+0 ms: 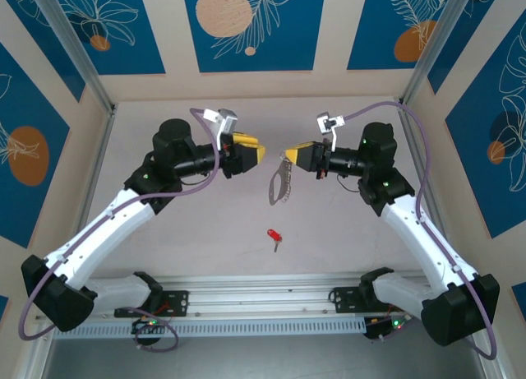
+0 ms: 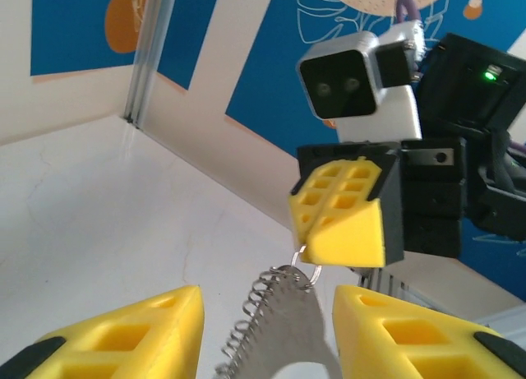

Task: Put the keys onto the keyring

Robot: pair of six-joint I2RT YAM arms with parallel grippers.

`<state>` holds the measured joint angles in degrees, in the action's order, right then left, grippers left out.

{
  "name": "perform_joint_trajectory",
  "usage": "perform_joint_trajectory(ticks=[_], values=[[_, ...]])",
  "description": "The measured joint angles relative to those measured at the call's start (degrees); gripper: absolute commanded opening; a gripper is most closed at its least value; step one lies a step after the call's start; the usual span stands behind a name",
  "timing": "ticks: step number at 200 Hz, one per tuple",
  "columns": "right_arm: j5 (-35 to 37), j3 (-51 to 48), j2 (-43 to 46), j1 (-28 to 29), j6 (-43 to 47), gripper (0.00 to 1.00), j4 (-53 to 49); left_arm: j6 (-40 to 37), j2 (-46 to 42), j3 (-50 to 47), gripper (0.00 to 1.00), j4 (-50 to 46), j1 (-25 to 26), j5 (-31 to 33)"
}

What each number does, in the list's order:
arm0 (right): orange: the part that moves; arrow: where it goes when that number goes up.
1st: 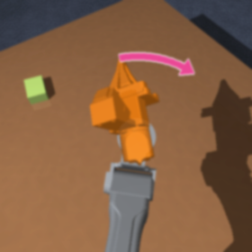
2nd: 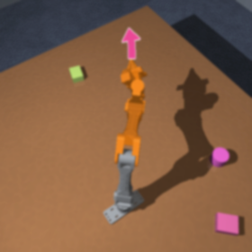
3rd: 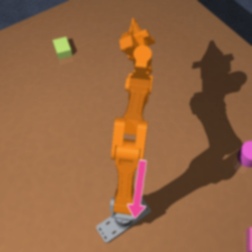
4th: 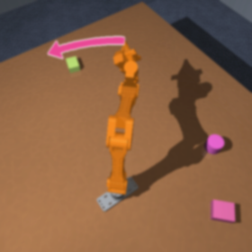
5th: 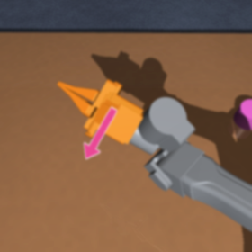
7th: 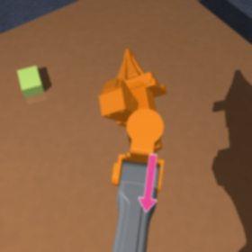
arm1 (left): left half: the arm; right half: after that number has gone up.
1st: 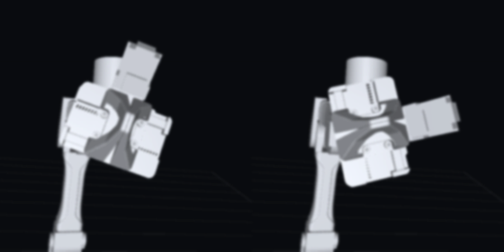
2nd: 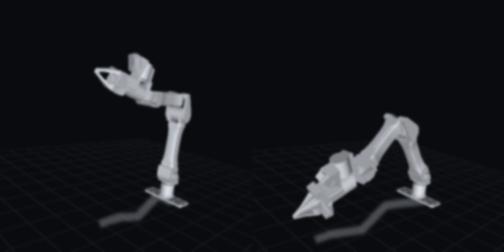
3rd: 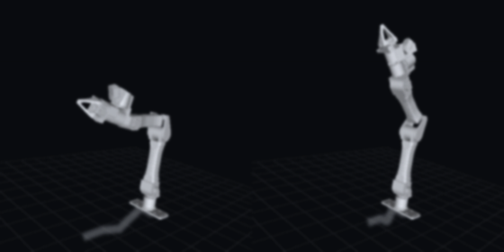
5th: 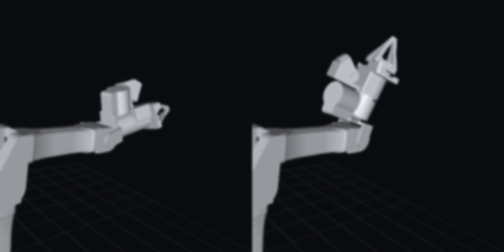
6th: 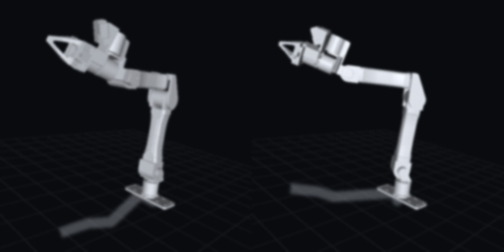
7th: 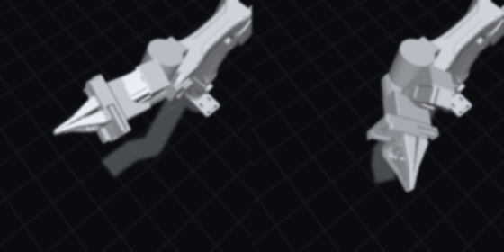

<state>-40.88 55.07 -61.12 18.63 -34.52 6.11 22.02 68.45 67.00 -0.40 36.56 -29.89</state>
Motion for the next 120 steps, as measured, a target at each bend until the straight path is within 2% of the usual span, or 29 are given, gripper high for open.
perform_joint_trajectory(ticks=[52,120], values=[[0.6,-0.5,0.4,0.5,-4.8,0.0,7.7,6.1,1.6,-1.5,0.4,6.8,0.0,-0.1],[1.8,0.9,-3.6,2.5,-6.8,0.0,12.2,7.1,5.2,-0.7,0.38,9.8,0.0,-3.5]])
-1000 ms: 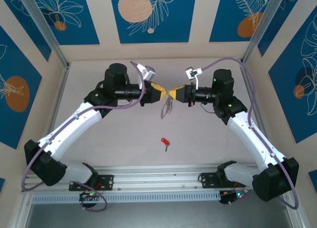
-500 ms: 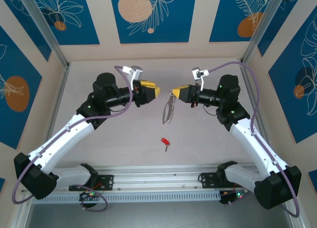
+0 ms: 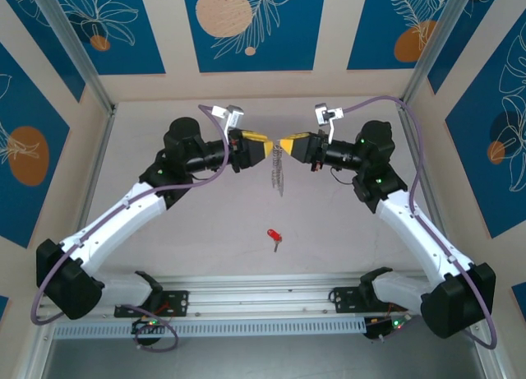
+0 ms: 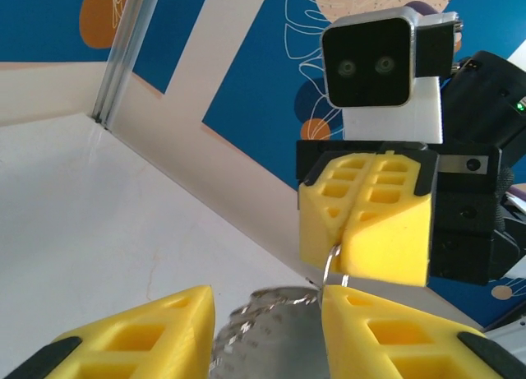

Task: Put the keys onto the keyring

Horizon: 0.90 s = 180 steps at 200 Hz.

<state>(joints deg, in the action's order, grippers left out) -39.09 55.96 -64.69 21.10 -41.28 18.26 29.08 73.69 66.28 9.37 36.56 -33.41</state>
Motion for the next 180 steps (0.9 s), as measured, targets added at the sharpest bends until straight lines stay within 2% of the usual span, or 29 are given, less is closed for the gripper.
perform_joint_trajectory(ticks=[45,77,126,157,180], values=[[0.4,0.2,-1.6,0.7,-0.5,0.0,1.1,0.0,0.4,0.3,0.34,0.9,0.0,-1.6],[0.9,0.2,-1.6,0.9,-0.7,0.0,1.9,-0.1,0.4,0.4,0.26,1.0,0.0,-2.4],[1.2,0.3,-1.6,1.0,-0.8,0.0,1.9,0.3,0.9,0.4,0.24,2.4,0.0,-3.5],[1.2,0.3,-1.6,1.1,-0.8,0.0,1.9,1.5,1.8,0.4,0.16,4.4,0.0,-5.3],[1.2,0.4,-1.6,1.1,-0.8,0.0,1.9,2.2,2.2,0.4,0.15,5.2,0.0,-5.7]])
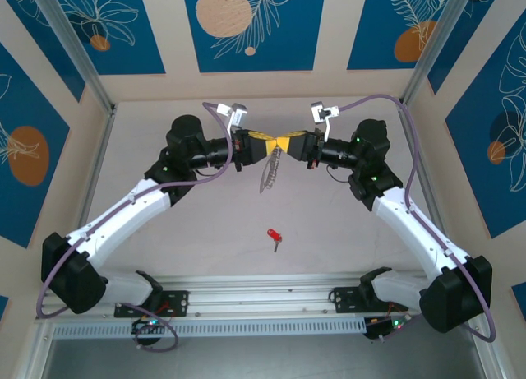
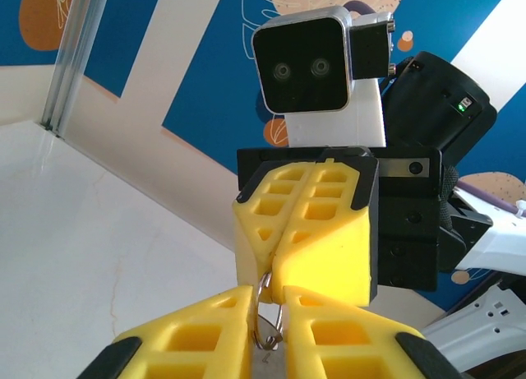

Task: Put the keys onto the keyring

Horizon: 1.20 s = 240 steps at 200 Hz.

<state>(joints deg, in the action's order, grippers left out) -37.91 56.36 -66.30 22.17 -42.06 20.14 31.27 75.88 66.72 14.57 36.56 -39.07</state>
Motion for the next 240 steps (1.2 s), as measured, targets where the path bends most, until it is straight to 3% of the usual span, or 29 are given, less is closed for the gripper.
perform_joint_trajectory(ticks=[37,85,173,240], values=[[0.1,0.5,0.0,0.0,0.0,0.0,0.0,0.6,0.0,0.0,0.21,1.2,0.0,-0.2],[0.3,0.5,0.0,-0.1,-0.9,0.0,0.2,3.4,-0.2,-1.3,0.22,4.5,0.0,-0.3],[1.9,0.5,2.0,-0.8,-5.1,0.0,2.4,7.8,-0.2,-1.9,0.07,9.7,0.0,-0.3],[1.9,0.5,2.0,-0.9,-6.2,0.0,2.8,9.0,-0.2,-2.0,0.14,10.4,0.0,-0.3]])
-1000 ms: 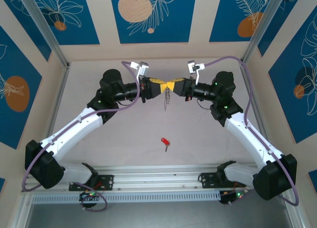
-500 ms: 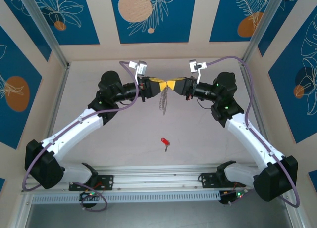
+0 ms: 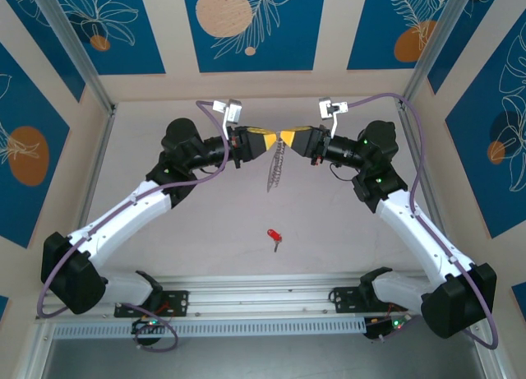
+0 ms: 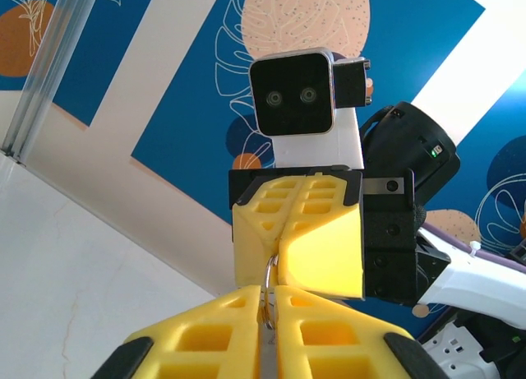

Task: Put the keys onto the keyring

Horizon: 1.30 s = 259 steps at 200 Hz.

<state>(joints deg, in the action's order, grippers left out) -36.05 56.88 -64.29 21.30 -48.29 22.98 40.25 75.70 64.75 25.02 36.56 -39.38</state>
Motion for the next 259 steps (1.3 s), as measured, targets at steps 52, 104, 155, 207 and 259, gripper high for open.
perform_joint_trajectory(ticks=[52,104,155,207,259], values=[[0.0,0.0,0.0,0.0,-0.2,0.0,0.2,0.2,0.0,0.0,0.14,0.6,0.0,0.0],[0.0,0.0,0.0,0.1,-0.2,0.0,0.4,0.2,0.0,0.0,0.18,0.7,0.0,0.0],[-0.2,0.3,-0.5,0.7,-0.2,0.0,0.3,0.3,0.0,0.0,0.22,0.8,0.1,0.0],[-0.2,0.4,-0.7,0.8,-0.2,0.0,0.3,0.3,0.0,0.0,0.13,0.7,0.1,0.0],[-0.2,0.6,-0.7,0.9,-0.2,0.0,0.4,0.4,0.0,0.0,0.0,0.8,0.1,0.0]])
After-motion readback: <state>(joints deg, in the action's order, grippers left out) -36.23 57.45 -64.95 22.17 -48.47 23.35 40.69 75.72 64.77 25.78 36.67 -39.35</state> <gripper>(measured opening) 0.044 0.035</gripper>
